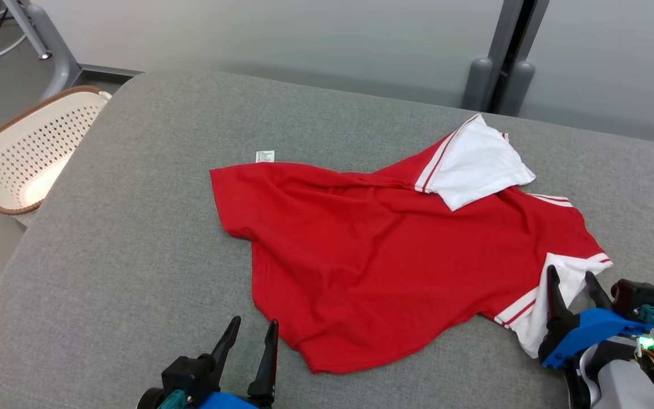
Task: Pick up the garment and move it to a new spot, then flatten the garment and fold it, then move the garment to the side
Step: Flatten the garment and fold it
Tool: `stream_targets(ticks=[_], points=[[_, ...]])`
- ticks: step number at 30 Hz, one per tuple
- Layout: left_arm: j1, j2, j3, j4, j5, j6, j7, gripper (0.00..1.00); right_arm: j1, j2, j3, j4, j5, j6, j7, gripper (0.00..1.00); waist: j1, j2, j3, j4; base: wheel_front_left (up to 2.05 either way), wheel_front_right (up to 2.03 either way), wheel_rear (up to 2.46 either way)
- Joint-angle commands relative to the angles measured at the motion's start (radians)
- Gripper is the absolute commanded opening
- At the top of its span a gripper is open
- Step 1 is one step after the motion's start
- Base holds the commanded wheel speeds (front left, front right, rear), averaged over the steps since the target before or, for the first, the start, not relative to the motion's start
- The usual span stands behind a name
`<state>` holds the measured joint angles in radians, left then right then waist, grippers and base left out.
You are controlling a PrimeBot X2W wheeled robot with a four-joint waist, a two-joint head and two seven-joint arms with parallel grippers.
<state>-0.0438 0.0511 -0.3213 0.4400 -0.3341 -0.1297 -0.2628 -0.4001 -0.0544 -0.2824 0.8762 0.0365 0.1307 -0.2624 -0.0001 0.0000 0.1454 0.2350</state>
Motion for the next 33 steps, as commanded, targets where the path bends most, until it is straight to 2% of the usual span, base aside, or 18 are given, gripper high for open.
stream_targets(ticks=[1, 6, 12, 13, 14, 17, 19, 20, 21, 26, 33], points=[[-0.014, 0.0, 0.005, -0.001, 0.0, -0.002, -0.003, 1.0, -0.003, 0.001, 0.008, -0.014, -0.007, 0.0, -0.003, 0.99, 0.0001, 0.0, 0.001, -0.002, 0.0, 0.0, 0.0], [-0.02, 0.0, 0.004, 0.002, -0.004, -0.002, -0.003, 1.0, 0.022, 0.003, 0.031, -0.046, -0.017, 0.0, -0.003, 0.97, 0.0001, 0.0, 0.003, -0.006, 0.0, 0.0, 0.0], [-0.026, 0.0, -0.001, 0.001, -0.006, -0.002, -0.003, 1.0, 0.033, 0.003, 0.031, -0.028, 0.012, 0.0, -0.003, 0.92, 0.0001, 0.0, 0.006, -0.007, 0.0, 0.0, 0.0], [-0.026, 0.0, -0.002, 0.002, -0.006, -0.002, -0.003, 1.0, 0.029, 0.003, 0.034, -0.023, 0.018, 0.0, -0.003, 0.84, 0.0001, 0.0, 0.008, -0.007, 0.0, 0.0, 0.0], [-0.026, 0.0, -0.002, 0.002, -0.006, -0.002, -0.003, 1.0, 0.029, 0.003, 0.034, -0.023, 0.018, 0.0, -0.003, 0.84, 0.0001, 0.0, 0.008, -0.007, 0.0, 0.0, 0.0], [-0.026, 0.0, 0.001, 0.003, -0.004, -0.002, -0.003, 1.0, 0.018, 0.003, 0.044, -0.036, 0.022, 0.0, -0.003, 0.46, 0.0001, 0.0, 0.01, -0.008, 0.0, 0.0, 0.0], [-0.026, 0.0, 0.002, 0.004, -0.002, -0.002, -0.003, 1.0, 0.019, 0.003, 0.048, -0.041, 0.027, 0.0, -0.003, 0.3, 0.0001, 0.0, 0.009, -0.008, 0.0, 0.0, 0.0], [-0.026, 0.0, 0.003, 0.005, -0.001, -0.002, -0.003, 1.0, 0.02, 0.003, 0.049, -0.045, 0.03, 0.0, -0.003, 0.12, 0.0001, 0.0, 0.009, -0.008, 0.0, 0.0, 0.0], [-0.025, 0.0, 0.003, 0.005, -0.002, -0.002, -0.003, 1.0, 0.022, 0.003, 0.05, -0.05, 0.031, 0.0, -0.003, 0.0, 0.0001, 0.0, 0.007, -0.008, 0.0, 0.0, 0.0], [-0.006, 0.0, 0.014, 0.006, 0.001, -0.002, -0.003, 1.0, 0.041, 0.002, 0.04, -0.116, 0.072, 0.0, -0.003, 0.0, 0.0001, 0.0, -0.014, -0.027, 0.0, 0.0, 0.0], [0.023, 0.0, 0.031, 0.009, 0.01, -0.002, -0.003, 1.0, 0.124, 0.002, 0.016, -0.244, 0.172, 0.0, -0.003, 0.0, 0.0001, 0.0, -0.066, -0.1, 0.0, 0.0, 0.0]])
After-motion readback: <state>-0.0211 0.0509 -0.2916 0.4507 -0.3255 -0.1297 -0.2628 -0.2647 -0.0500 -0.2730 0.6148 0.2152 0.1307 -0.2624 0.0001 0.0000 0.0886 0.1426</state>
